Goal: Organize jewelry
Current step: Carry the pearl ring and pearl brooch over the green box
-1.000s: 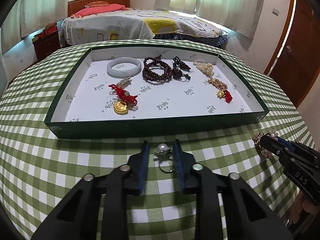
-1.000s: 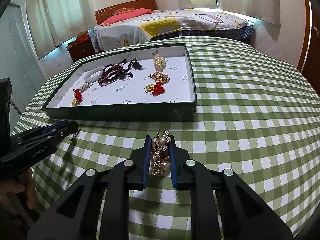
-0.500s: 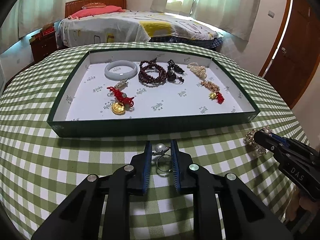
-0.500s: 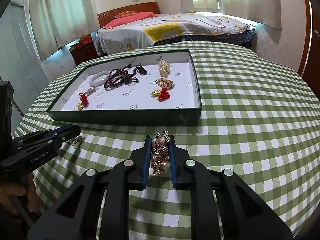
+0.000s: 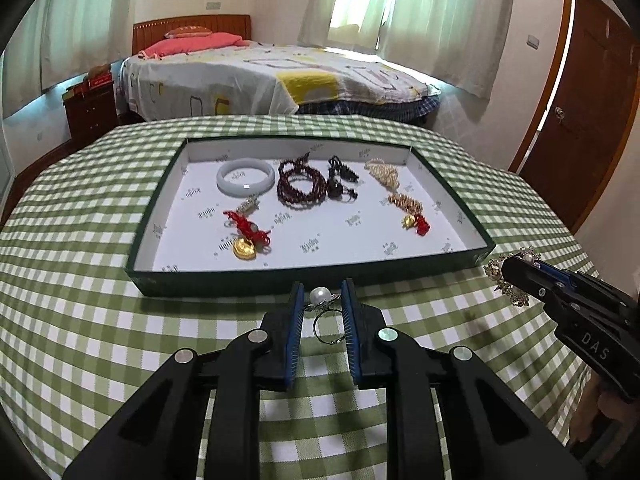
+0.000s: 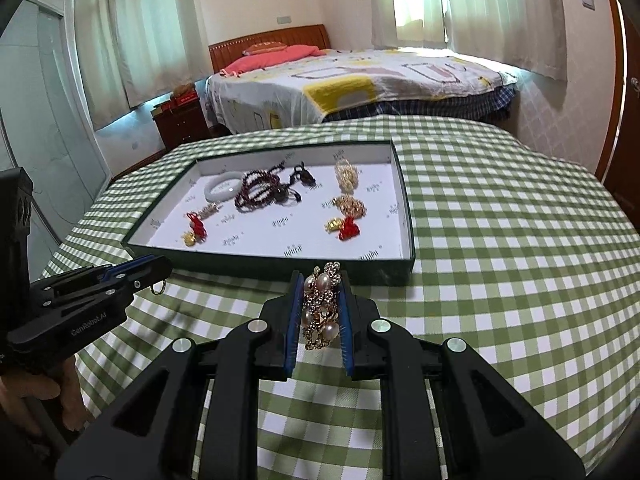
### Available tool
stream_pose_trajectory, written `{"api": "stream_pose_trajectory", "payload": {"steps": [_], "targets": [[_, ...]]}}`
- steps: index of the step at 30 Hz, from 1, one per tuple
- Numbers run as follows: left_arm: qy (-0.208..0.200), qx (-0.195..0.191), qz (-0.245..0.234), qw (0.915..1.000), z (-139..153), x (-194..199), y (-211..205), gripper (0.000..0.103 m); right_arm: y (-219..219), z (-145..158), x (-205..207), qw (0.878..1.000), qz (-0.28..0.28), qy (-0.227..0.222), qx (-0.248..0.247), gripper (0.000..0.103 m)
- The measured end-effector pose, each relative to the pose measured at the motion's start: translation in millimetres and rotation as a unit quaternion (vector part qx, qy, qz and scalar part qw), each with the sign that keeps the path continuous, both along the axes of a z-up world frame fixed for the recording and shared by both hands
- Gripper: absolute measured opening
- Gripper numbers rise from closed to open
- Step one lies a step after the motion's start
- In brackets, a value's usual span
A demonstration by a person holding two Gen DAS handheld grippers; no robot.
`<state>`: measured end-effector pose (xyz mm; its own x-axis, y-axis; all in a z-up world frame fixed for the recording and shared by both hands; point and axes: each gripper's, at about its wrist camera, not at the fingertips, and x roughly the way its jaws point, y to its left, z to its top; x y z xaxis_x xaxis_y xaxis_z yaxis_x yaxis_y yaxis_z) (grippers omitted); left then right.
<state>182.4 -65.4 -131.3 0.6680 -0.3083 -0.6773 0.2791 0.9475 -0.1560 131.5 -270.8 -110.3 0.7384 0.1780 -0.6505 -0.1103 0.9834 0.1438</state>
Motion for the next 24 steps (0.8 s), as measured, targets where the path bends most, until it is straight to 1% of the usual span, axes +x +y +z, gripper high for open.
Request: {"api": "stream_pose_trajectory", "payload": {"steps": [8,14,20,24], "targets": [[-0.039,-0.007,0.009,0.9992,28,-8,7,0.020,8,28,-6,0.999,0.006,-0.034,-0.006,0.017],[-0.072,-0.016,0.014,0.9972,51,-8,12,0.020,15,49,-3,0.998,0.014,-0.065,-0.012,0.017],[-0.111,-0.027,0.016,0.9934,78,1,12,0.020,25,75,8,0.994,0.027,-0.103,-0.017,0.017],[-0.127,-0.030,0.013,0.9914,89,14,6,0.020,30,86,22,0.992,0.035,-0.118,-0.014,0.017]]}}
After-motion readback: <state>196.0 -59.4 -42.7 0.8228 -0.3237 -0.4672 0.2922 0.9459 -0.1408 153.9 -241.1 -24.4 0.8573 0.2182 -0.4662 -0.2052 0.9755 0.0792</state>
